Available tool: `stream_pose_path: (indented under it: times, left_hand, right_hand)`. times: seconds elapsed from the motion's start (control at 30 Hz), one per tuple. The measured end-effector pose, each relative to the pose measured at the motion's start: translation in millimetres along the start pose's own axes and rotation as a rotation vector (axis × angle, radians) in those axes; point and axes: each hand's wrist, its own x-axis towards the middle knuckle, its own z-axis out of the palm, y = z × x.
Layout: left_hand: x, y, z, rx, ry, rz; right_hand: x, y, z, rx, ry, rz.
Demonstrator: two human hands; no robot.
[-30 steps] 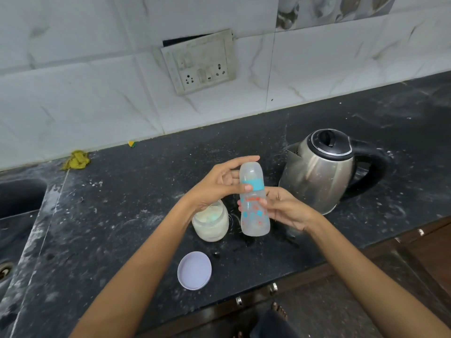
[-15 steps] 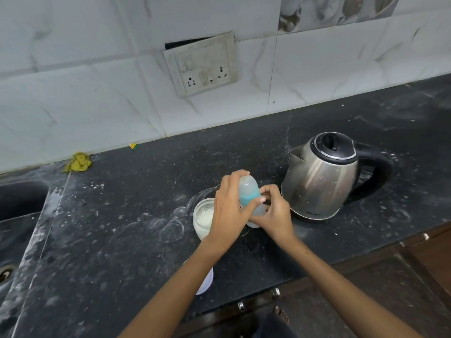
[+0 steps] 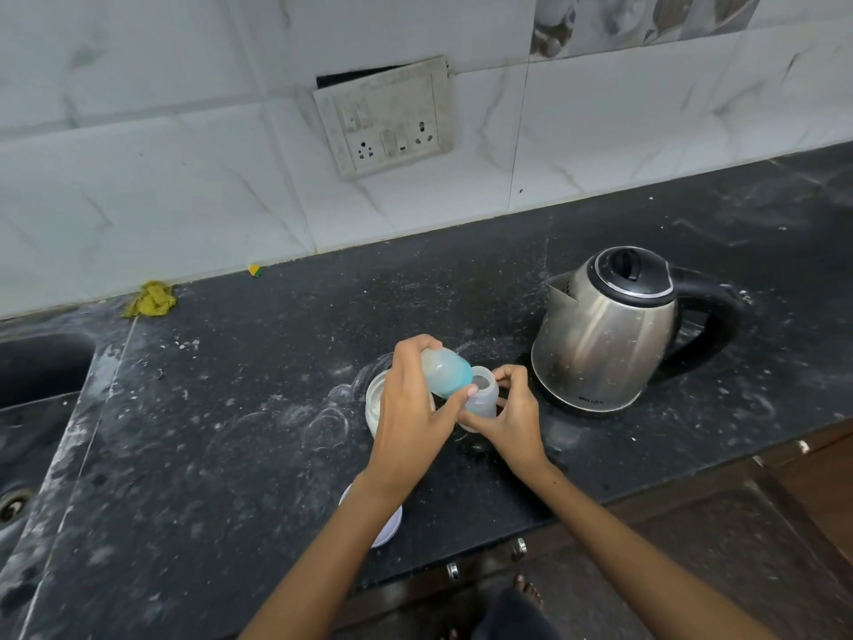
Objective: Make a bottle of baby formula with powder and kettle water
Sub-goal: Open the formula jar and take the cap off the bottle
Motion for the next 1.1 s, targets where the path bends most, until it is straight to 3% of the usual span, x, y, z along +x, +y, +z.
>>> stream_pose_path:
  times: [0.17, 0.4, 0.57, 0.7, 0.83, 1.1]
  left_hand:
    - [-25, -1, 4, -0.025, -0.071, 0.042]
    - [-55, -9, 49, 0.091, -0.281, 0.147]
    - [-54, -20, 90, 0.338, -0.471, 0.249]
    - [-54, -28, 99, 0.393, -0.573, 0.28]
    - [-58, -28, 88, 0.38, -0.494, 0.313]
    - [-48, -20, -3, 0.298, -0.019, 0.169]
  right_hand:
    - [-10, 5, -22, -0.067, -0.059, -0.057]
    - [-31, 17, -69, -0.142, 0.146, -0.102]
    - [-36, 20, -86, -0.141, 0.197, -0.109]
    - [-39, 19, -91, -0.131, 0.21, -0.126]
    - [-37, 9, -89, -0.118, 0.193, -0.177]
    - [-13, -48, -55, -0.083, 0.015, -0.428]
